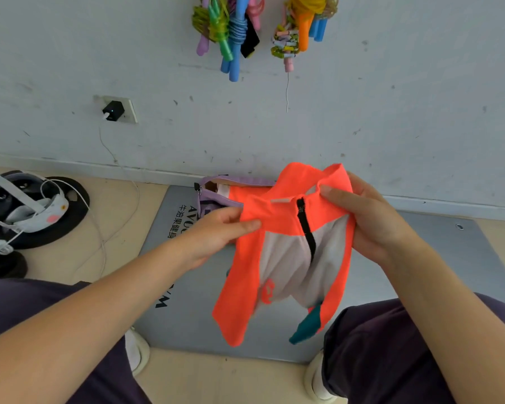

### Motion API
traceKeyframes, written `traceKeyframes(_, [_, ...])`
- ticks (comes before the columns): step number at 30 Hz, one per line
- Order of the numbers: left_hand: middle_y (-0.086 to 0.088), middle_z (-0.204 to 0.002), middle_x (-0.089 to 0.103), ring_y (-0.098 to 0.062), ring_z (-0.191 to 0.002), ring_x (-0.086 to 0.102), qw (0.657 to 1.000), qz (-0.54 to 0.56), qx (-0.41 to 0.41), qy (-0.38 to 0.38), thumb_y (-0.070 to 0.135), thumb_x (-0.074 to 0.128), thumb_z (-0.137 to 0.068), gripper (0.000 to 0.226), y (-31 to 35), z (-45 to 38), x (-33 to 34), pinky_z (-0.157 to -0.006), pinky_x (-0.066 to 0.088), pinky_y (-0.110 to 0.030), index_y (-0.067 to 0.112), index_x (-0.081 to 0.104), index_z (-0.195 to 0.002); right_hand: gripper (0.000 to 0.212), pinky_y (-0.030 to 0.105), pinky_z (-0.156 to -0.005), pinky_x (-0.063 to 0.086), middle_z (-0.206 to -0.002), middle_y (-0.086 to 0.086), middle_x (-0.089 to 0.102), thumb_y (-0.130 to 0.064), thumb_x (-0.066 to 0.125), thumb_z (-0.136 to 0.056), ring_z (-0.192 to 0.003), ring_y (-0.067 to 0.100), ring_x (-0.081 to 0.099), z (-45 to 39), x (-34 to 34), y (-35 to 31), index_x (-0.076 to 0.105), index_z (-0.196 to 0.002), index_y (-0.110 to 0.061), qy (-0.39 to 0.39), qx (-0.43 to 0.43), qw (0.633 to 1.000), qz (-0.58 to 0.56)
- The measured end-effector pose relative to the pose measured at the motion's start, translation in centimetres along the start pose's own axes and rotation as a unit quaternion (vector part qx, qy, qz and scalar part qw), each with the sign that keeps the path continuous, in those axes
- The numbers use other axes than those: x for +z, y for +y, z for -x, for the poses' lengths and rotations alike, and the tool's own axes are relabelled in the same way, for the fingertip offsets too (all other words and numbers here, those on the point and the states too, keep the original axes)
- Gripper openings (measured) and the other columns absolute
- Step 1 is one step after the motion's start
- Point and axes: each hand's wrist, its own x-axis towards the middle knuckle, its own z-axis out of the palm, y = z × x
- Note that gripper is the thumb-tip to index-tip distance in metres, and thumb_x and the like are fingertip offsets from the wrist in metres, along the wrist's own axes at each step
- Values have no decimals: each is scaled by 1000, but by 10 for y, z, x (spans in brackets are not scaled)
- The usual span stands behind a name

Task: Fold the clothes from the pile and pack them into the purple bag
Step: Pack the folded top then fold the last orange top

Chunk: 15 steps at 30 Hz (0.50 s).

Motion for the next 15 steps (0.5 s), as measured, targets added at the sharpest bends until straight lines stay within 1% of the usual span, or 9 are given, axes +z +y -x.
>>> traceKeyframes(3, [4, -90, 71, -7, -79, 63, 994, 26, 60, 83, 22, 62, -94, 14, 17, 3, -6, -72, 48, -22, 11, 68, -101, 45, 31, -75, 53, -103, 12, 70, -14, 74, -79, -84, 17, 69, 1, -3, 3, 57, -120, -7, 32, 50, 991, 120])
traceKeyframes(5, [-5, -88, 60, -15, -79, 53, 988, -40, 116, 95, 28, 64, -91, 32, 28, 9, -10, -72, 40, -31, -2, 62, -101, 48, 26, -74, 49, -100, 5, 68, -20, 77, -80, -80, 8, 67, 2, -2, 5, 54, -122, -20, 64, 70, 964, 248])
traceKeyframes(7, [-4, -81, 53, -15, -76, 45, 978, -123, 154, 75, 37, 61, -86, 38, 34, 18, -7, -70, 34, -32, 1, 61, -96, 37, 27, -80, 49, -98, -4, 66, -25, 78, -79, -88, 5, 65, 4, 3, 6, 60, -111, -28, 73, 29, 933, 351])
traceKeyframes(8, [-3, -79, 51, -14, -74, 44, 974, -152, 157, 62, 40, 61, -85, 37, 34, 23, -4, -70, 34, -32, 3, 62, -93, 26, 31, -86, 49, -98, -4, 67, -26, 77, -81, -92, 8, 64, 5, 7, 6, 64, -104, -26, 51, 8, 928, 370])
traceKeyframes(9, [-4, -78, 51, -15, -74, 44, 972, -170, 155, 51, 42, 61, -85, 40, 35, 26, -1, -71, 34, -34, 3, 63, -94, 17, 33, -89, 50, -97, -2, 70, -28, 74, -83, -95, 14, 65, 6, 13, 7, 69, -98, -22, 10, 2, 931, 365])
traceKeyframes(10, [-9, -80, 53, -17, -76, 45, 971, -178, 152, 43, 43, 61, -84, 42, 36, 30, 2, -72, 37, -37, 3, 64, -96, 21, 34, -90, 50, -97, 1, 71, -34, 71, -85, -97, 18, 66, 8, 19, 10, 71, -96, -17, -40, 6, 936, 349])
traceKeyframes(12, [-20, -90, 64, -21, -80, 52, 972, -178, 151, 33, 43, 62, -85, 37, 40, 34, 7, -77, 45, -50, 9, 68, -101, 41, 28, -91, 50, -101, 6, 73, -45, 64, -84, -99, 19, 68, 11, 31, 19, 70, -102, -10, -107, 33, 945, 307])
traceKeyframes(14, [-20, -98, 67, -28, -81, 59, 970, -188, 152, 23, 46, 63, -85, 32, 43, 36, 7, -83, 48, -53, 19, 71, -100, 47, 29, -96, 51, -105, 8, 73, -47, 60, -84, -103, 20, 68, 12, 40, 27, 68, -108, -8, -120, 48, 955, 268])
traceKeyframes(15, [-19, -95, 67, -30, -80, 59, 969, -195, 152, 16, 50, 64, -85, 31, 44, 37, 7, -80, 49, -51, 22, 71, -97, 46, 31, -96, 50, -105, 8, 73, -46, 60, -84, -103, 21, 68, 12, 42, 30, 69, -107, -7, -113, 52, 961, 247])
